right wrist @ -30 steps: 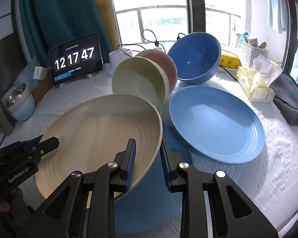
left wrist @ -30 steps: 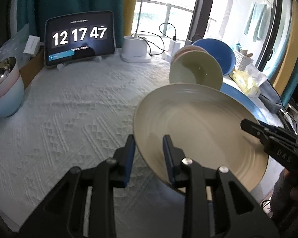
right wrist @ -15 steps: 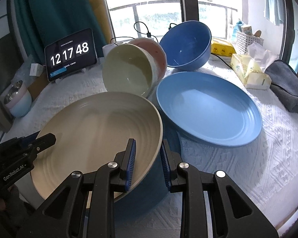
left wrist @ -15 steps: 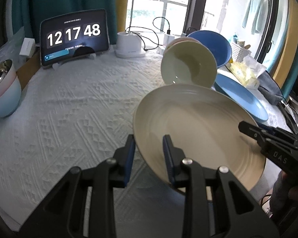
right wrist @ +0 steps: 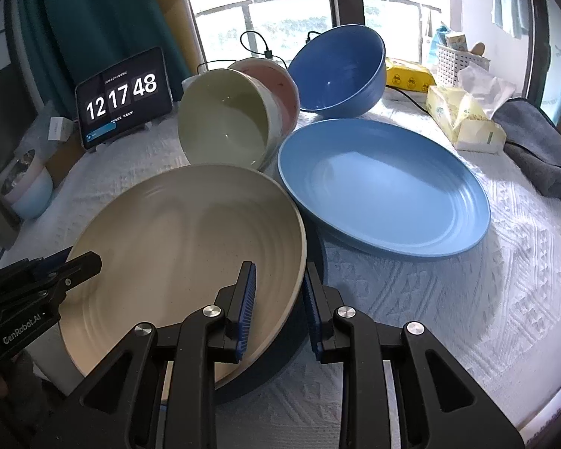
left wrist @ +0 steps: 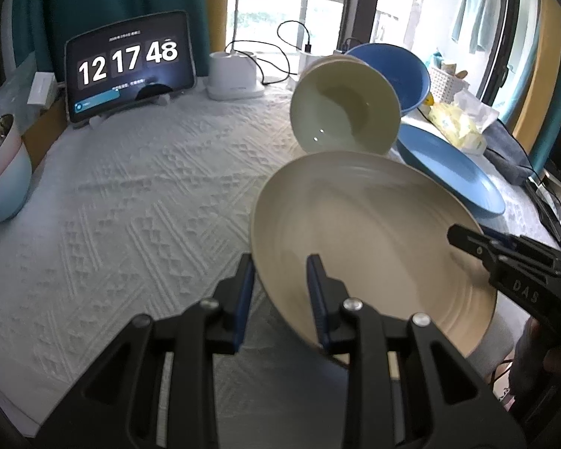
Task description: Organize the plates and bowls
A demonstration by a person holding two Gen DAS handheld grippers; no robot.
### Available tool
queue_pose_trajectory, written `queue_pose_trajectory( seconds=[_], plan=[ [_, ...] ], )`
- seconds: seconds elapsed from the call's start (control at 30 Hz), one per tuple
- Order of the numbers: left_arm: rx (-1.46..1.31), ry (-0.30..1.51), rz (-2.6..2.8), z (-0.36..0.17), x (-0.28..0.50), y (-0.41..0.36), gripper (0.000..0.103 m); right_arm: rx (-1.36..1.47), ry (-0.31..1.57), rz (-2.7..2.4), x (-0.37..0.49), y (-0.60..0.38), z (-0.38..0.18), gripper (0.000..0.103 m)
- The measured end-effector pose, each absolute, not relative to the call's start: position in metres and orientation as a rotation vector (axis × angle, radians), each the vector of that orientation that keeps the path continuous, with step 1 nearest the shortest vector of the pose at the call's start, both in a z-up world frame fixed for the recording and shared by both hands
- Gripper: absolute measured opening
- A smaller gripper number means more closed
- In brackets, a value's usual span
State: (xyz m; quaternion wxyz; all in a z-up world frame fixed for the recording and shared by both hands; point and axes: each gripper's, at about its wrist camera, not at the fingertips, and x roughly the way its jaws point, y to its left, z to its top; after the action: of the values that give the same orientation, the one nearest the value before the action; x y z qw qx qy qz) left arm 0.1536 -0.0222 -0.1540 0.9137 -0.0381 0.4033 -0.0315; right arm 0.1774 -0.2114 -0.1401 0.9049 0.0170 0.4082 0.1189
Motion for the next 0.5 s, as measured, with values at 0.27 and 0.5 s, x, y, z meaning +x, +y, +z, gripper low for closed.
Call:
queue_pose_trajectory(
  seconds=[0.27, 0.5],
  plan=[
    [-0.058, 0.845, -0.06, -0.1584, 0.1567, -0.0261, 0.029, 0.051, 0.841, 0.246, 0.1779, -0.2166, -0.14, 0.027],
    [-0.036, 0.85, -0.051, -0.1611, 0.1589, -0.0302, 0.031, 0.06, 0.837, 0.249, 0.178, -0.2181, -0.1399, 0.027]
  ],
)
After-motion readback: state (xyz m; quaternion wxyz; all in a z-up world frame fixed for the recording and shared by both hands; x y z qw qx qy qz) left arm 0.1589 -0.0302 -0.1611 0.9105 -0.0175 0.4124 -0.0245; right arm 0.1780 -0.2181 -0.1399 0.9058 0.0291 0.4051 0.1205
